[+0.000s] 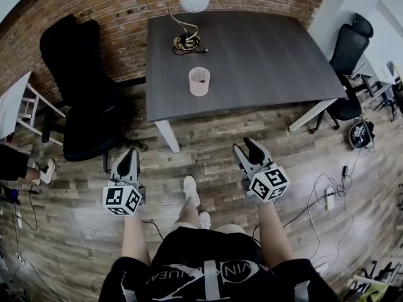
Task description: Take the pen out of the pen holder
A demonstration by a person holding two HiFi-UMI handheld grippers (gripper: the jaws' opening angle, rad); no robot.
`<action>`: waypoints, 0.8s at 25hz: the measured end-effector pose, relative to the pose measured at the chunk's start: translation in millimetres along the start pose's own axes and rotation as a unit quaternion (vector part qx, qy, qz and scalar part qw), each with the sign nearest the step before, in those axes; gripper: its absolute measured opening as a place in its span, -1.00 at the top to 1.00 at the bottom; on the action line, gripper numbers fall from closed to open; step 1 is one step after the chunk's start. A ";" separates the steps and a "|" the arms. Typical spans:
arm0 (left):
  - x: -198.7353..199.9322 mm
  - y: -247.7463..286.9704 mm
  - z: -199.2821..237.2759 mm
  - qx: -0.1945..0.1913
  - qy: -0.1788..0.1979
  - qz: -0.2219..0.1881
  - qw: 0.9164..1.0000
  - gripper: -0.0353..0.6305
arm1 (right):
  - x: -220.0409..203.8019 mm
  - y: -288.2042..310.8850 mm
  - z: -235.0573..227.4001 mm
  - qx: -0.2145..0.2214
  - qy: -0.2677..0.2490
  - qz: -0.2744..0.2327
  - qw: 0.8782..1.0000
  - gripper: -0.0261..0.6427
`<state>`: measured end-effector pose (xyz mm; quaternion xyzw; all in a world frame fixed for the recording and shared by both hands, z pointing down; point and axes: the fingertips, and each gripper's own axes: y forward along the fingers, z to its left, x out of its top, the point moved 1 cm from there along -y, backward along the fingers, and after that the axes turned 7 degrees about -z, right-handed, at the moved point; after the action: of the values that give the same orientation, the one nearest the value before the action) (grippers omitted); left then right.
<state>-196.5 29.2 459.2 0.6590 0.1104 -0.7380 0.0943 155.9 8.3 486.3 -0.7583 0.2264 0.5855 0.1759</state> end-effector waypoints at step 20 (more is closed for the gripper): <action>-10.5 112.6 23.1 -0.022 0.001 0.020 1.000 0.85 | 9.9 111.3 -48.0 0.017 0.002 0.015 1.000 0.39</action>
<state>-185.2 -85.3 467.8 0.6595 0.1138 -0.7328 0.1231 135.6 -111.7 488.7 -0.7532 0.2480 0.5824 0.1790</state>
